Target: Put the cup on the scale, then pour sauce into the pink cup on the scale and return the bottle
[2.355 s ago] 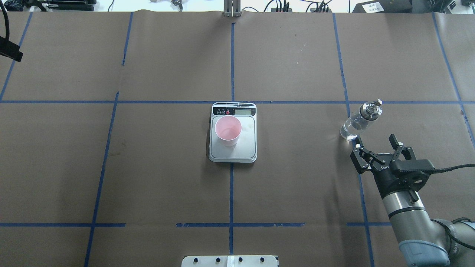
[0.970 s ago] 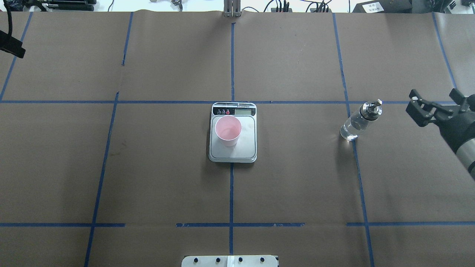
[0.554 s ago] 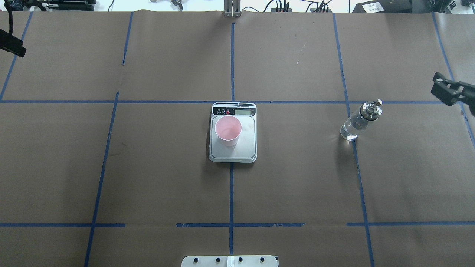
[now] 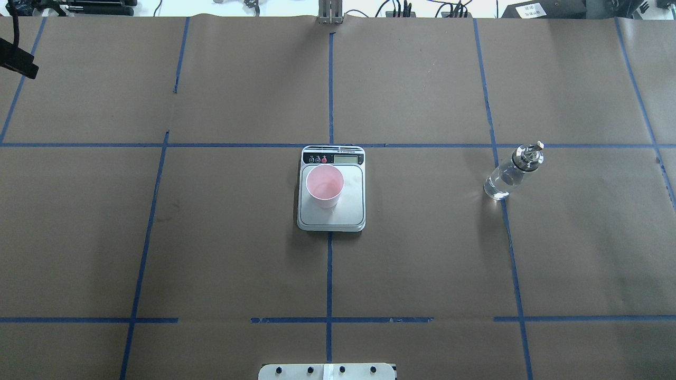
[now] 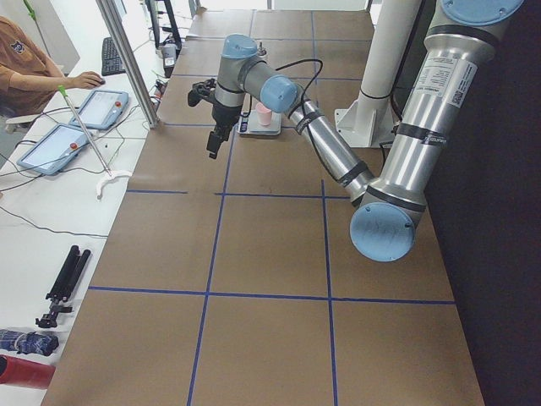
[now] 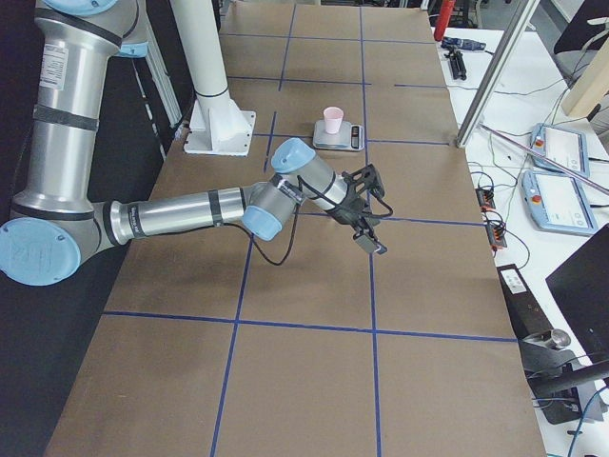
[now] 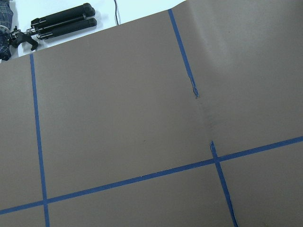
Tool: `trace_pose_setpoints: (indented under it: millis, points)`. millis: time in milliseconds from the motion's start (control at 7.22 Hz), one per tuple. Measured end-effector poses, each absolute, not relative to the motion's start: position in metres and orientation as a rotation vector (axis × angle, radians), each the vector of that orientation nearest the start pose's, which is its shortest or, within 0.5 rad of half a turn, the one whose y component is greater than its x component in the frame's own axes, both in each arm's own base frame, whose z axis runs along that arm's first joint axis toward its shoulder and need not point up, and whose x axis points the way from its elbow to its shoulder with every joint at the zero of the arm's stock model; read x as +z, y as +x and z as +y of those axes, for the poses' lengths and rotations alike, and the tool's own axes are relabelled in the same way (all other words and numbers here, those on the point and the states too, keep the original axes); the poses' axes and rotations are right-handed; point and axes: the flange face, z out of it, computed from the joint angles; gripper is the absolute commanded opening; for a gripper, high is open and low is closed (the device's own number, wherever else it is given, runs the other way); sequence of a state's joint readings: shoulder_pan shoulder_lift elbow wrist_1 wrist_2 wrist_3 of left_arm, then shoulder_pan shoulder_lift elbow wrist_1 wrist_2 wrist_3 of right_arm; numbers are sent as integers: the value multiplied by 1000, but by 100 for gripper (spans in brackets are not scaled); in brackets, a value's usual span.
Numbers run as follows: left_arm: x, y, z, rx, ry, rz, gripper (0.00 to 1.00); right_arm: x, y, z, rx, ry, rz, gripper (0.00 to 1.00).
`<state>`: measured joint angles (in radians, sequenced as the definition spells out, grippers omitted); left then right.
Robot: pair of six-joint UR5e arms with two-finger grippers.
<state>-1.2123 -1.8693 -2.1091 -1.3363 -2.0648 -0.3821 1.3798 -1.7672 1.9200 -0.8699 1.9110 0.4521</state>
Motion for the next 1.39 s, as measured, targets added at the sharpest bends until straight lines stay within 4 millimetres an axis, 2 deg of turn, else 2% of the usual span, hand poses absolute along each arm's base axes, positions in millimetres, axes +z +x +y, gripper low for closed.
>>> trace_pose_setpoints:
  millis: [277, 416, 693, 970, 1108, 1247, 1385]
  points:
    - [294, 95, -519, 127, 386, 655, 100, 538, 48, -440, 17, 473, -639, 100]
    - [300, 81, -525, 133, 391, 643, 100, 556, 59, -432, -49, 353, -647, 100]
    - [336, 40, -546, 182, 376, 608, 100, 585, 67, -415, -142, 175, -662, 100]
    - [419, -8, -572, 344, 310, 615, 100, 590, 65, -408, -150, 130, -710, 100]
    - [461, -27, -577, 375, 265, 622, 100, 593, 64, -407, -146, 119, -717, 100]
    - [501, -47, -575, 339, 212, 642, 100, 599, 64, -407, -138, 105, -719, 100]
    - [528, -62, -570, 291, 181, 670, 100, 608, 64, -408, -128, 88, -720, 100]
